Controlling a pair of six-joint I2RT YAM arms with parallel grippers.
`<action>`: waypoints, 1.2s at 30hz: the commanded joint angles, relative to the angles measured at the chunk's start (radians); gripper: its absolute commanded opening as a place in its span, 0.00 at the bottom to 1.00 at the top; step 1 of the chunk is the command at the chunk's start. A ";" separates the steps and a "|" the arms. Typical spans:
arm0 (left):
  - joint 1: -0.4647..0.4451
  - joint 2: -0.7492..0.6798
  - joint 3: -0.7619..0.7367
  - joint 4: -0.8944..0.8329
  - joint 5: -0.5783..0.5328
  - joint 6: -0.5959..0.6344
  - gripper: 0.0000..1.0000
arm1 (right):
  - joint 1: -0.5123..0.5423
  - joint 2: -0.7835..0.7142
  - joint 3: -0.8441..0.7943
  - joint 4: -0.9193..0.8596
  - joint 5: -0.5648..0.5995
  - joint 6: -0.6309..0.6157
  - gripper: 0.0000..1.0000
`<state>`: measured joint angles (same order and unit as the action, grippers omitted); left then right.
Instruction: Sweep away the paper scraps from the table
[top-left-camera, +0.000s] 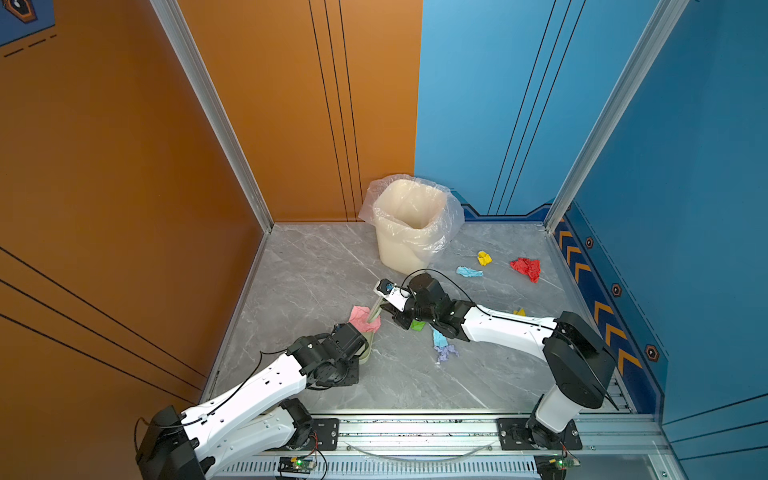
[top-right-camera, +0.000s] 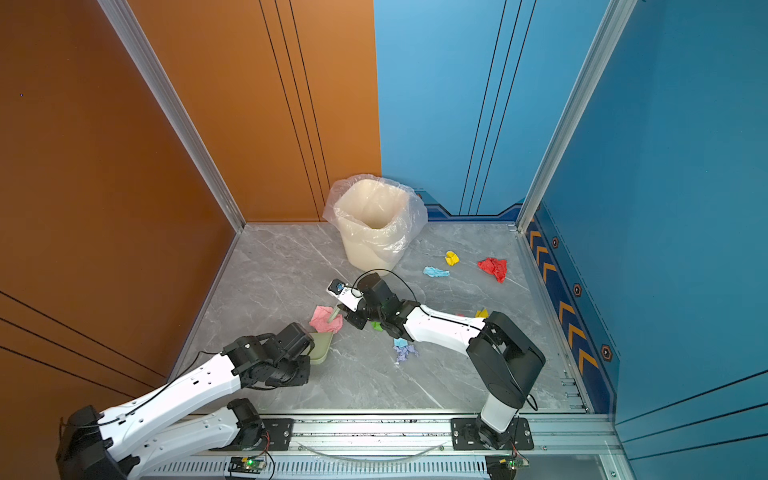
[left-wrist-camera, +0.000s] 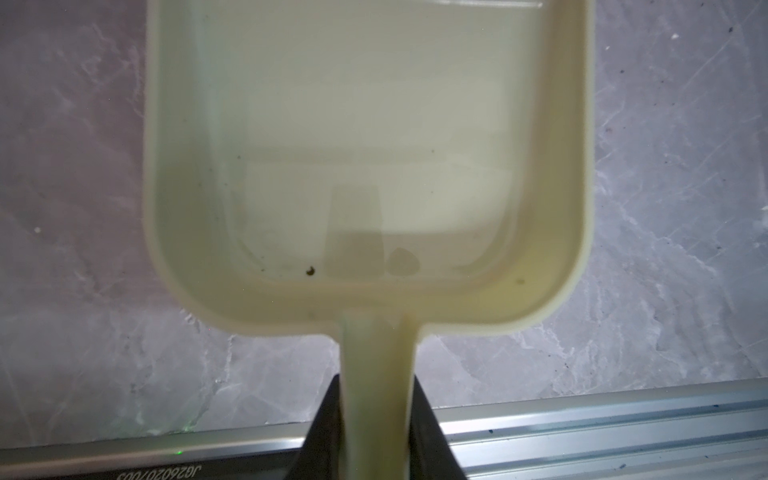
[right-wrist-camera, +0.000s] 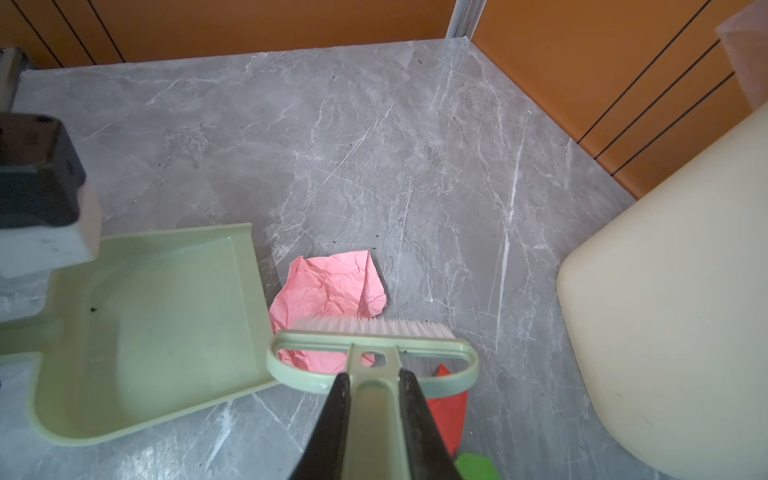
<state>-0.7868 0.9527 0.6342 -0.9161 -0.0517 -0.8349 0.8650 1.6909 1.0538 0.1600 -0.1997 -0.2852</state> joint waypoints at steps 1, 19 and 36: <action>-0.013 -0.005 0.018 -0.012 0.010 0.017 0.00 | 0.006 -0.021 0.031 -0.079 -0.031 -0.049 0.00; -0.033 0.022 0.018 -0.008 -0.013 0.007 0.00 | -0.021 0.193 0.162 0.045 0.080 -0.007 0.00; 0.153 0.066 -0.029 0.120 -0.058 0.076 0.00 | -0.052 0.133 0.151 0.148 0.022 0.108 0.00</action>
<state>-0.6563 1.0019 0.6205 -0.8371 -0.0944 -0.8005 0.8188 1.8103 1.1645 0.2699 -0.1604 -0.2363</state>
